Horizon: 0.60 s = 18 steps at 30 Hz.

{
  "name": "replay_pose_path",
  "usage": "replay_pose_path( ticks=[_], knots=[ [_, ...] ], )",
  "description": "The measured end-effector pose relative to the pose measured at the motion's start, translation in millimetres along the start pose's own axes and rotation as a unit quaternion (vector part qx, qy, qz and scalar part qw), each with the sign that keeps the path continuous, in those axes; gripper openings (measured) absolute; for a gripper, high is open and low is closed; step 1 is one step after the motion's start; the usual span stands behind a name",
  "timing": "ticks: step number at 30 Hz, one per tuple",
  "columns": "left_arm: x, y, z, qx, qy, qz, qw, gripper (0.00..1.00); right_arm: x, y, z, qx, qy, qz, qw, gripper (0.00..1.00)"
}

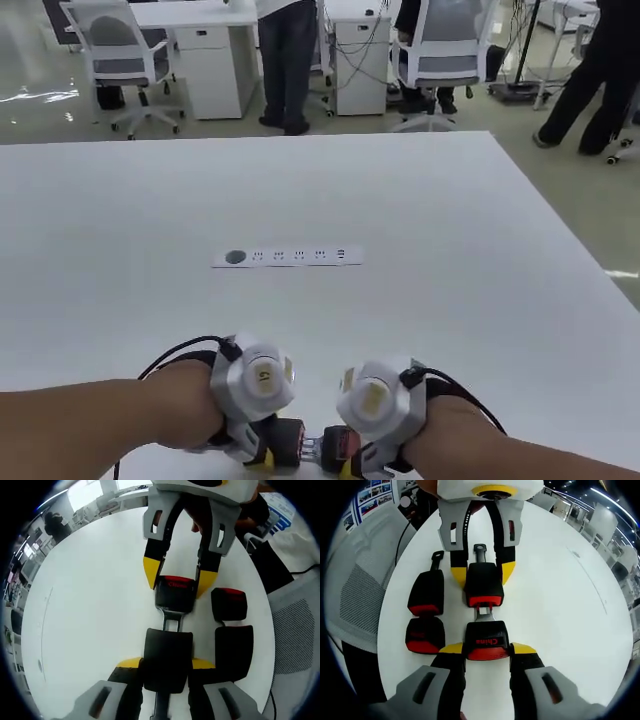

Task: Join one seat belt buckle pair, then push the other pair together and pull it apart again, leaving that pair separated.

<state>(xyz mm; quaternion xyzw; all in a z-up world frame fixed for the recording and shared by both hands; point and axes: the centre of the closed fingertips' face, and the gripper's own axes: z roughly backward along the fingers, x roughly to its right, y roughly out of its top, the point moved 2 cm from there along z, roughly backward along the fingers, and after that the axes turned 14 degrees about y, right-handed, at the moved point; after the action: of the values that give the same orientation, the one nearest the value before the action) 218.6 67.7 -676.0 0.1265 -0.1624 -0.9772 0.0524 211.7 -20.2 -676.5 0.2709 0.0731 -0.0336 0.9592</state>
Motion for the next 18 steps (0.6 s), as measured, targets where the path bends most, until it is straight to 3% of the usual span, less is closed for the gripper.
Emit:
replay_pose_path(
  ticks=[10, 18],
  knots=[
    [-1.3, -0.6, -0.1, 0.007, -0.004, -0.006, 0.9999, 0.34, 2.2, 2.0, -4.0, 0.031, 0.009, -0.009, 0.9994, 0.31],
    [-1.3, -2.0, -1.3, 0.022, -0.005, 0.0, 0.9997, 0.33, 2.0, 8.6, -5.8, 0.03, 0.011, 0.004, 0.9995, 0.3]
  ],
)
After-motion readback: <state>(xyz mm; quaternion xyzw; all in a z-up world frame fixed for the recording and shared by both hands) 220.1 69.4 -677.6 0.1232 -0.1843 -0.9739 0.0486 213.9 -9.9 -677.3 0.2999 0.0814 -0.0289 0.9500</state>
